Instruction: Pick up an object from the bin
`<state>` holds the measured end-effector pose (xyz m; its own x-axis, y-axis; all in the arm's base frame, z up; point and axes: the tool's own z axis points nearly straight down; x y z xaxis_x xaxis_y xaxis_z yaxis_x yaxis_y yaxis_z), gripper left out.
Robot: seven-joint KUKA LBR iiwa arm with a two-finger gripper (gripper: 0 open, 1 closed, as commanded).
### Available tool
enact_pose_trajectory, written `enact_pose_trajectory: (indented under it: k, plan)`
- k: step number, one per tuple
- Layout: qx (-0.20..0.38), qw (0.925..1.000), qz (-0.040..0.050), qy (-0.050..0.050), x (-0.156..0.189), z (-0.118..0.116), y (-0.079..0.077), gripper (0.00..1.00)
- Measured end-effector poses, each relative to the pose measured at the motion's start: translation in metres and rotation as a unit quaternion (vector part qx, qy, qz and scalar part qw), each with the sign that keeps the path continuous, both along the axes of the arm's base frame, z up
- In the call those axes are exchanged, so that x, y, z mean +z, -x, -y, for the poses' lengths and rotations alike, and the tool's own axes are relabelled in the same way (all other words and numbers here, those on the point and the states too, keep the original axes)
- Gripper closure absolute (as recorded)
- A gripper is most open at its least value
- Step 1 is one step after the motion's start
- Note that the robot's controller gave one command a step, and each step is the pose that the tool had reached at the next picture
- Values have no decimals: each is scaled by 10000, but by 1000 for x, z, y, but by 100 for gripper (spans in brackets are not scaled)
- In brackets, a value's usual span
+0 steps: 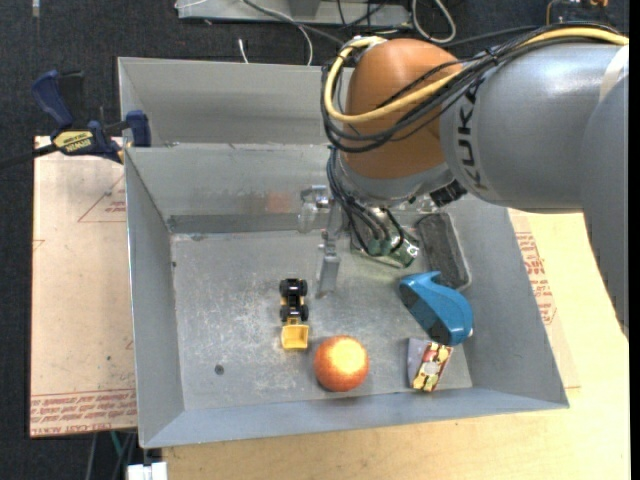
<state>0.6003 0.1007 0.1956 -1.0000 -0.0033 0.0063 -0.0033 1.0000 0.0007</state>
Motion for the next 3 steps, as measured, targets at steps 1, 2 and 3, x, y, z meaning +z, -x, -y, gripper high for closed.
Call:
enact_pose_trajectory:
  k: [1,2,3]
  plan:
    - [-17,10000,38,-3,5,1,-1,0]
    - [2642,9645,23,-19,-50,15,8,0]
    - [2549,9670,52,-19,-47,19,26,0]
